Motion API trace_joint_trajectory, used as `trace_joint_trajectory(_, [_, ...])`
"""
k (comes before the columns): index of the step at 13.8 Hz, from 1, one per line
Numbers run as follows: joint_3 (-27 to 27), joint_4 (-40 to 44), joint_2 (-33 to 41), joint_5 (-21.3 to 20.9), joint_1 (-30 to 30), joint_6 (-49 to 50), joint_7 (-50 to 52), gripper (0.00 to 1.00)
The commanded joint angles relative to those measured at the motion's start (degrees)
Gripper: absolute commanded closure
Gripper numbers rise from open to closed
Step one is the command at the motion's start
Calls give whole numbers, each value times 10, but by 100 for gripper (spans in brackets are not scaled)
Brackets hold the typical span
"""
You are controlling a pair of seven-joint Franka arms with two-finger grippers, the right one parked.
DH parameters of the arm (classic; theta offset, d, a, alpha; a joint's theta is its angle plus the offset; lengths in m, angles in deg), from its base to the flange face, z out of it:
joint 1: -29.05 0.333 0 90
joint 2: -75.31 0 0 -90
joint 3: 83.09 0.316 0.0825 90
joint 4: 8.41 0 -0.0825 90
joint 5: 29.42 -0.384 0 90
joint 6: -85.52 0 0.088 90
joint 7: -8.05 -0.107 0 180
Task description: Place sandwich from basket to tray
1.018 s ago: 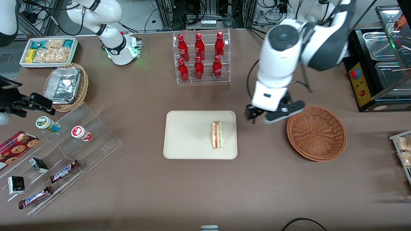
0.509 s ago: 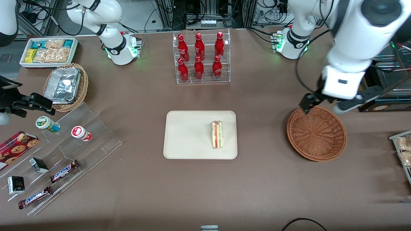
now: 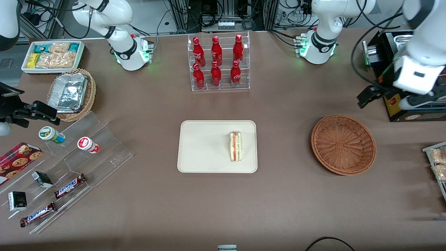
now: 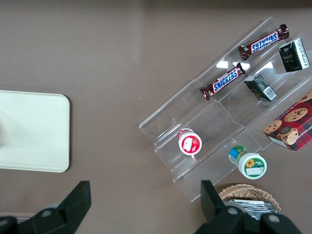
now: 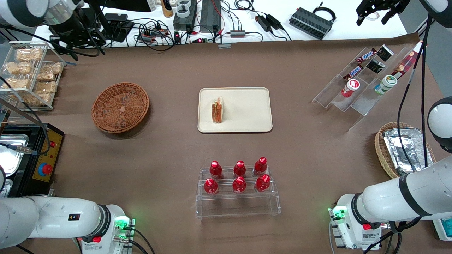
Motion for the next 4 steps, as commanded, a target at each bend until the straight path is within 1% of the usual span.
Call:
trace_joint_trajectory(1, [-31, 19, 3, 14, 48, 28, -27, 0])
trace_joint_trajectory(3, [-31, 66, -24, 14, 45, 67, -86, 0])
trace_joint_trajectory(4, [-31, 75, -30, 14, 39, 69, -89, 0])
